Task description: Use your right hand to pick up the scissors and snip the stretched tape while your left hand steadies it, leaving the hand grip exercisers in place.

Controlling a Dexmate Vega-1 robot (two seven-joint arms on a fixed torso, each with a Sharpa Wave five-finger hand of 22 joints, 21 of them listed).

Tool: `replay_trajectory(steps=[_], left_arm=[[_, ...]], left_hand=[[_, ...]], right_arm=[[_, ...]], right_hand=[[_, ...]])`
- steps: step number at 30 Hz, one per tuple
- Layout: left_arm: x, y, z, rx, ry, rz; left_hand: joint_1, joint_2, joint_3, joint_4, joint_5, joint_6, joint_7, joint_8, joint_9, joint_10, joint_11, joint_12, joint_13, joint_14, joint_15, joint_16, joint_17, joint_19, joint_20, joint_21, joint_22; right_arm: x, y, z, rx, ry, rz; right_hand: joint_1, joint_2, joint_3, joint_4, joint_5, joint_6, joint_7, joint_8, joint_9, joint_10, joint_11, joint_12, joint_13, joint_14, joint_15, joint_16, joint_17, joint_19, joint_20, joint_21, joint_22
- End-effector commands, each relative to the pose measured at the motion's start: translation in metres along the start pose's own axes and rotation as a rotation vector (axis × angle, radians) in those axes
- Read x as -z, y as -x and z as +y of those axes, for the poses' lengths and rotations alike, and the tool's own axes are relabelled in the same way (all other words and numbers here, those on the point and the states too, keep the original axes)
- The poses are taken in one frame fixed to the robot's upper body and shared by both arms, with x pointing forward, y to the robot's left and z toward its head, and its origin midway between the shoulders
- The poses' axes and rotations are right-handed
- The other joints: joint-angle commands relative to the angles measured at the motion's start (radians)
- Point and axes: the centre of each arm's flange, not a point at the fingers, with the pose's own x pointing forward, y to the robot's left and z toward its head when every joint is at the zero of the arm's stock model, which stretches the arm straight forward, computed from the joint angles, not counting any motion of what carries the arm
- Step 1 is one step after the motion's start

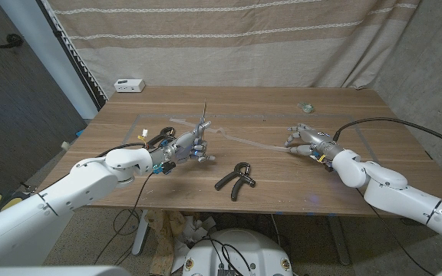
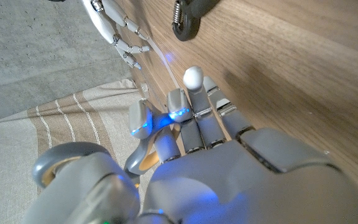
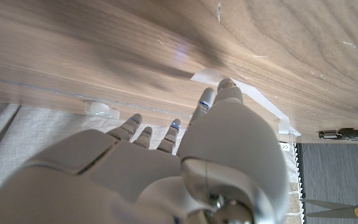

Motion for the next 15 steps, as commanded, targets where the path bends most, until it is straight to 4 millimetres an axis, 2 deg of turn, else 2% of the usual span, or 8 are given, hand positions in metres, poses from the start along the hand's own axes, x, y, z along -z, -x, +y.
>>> replay_trajectory(steps=[1, 5, 15], left_arm=[[-0.0006, -0.0008, -0.0007, 0.007, -0.004, -0.004], [-0.0007, -0.0009, -0.0006, 0.008, -0.003, -0.008], [-0.0003, -0.0013, -0.0004, 0.009, -0.007, -0.01]], left_hand=[[-0.005, 0.002, -0.22, -0.06, 0.007, 0.22, 0.217, 0.041, 0.003, 0.066, -0.052, 0.003, 0.003, 0.001, -0.064, 0.009, 0.005, 0.007, -0.038, 0.001, 0.002], [-0.005, 0.001, -0.22, -0.06, 0.008, 0.221, 0.216, 0.041, 0.003, 0.065, -0.053, 0.003, 0.003, 0.003, -0.064, 0.012, 0.004, 0.007, -0.039, 0.0, 0.002], [-0.007, 0.002, -0.219, -0.059, 0.011, 0.224, 0.217, 0.042, 0.003, 0.069, -0.053, 0.003, 0.003, 0.003, -0.064, 0.021, 0.005, 0.009, -0.04, 0.001, 0.002]], right_arm=[[-0.0056, -0.0009, 0.0068, 0.014, 0.032, -0.014], [-0.0067, -0.001, 0.0068, 0.023, 0.039, -0.017], [-0.0103, -0.0014, 0.0104, 0.037, 0.065, -0.03]], right_hand=[[0.013, -0.007, -0.003, -0.011, -0.001, 0.021, 0.014, 0.003, -0.003, 0.02, -0.004, 0.007, 0.001, 0.004, -0.154, 0.008, 0.002, 0.018, -0.1, 0.009, 0.001], [0.014, -0.011, -0.009, -0.014, -0.003, 0.071, 0.057, 0.004, -0.01, 0.061, -0.003, 0.013, 0.0, 0.025, -0.161, 0.01, 0.001, 0.04, -0.109, 0.009, 0.0], [0.018, -0.012, -0.016, -0.018, -0.006, 0.102, 0.108, -0.019, -0.021, 0.109, -0.004, 0.017, 0.0, 0.053, -0.166, 0.011, 0.002, 0.071, -0.118, 0.01, 0.001]])
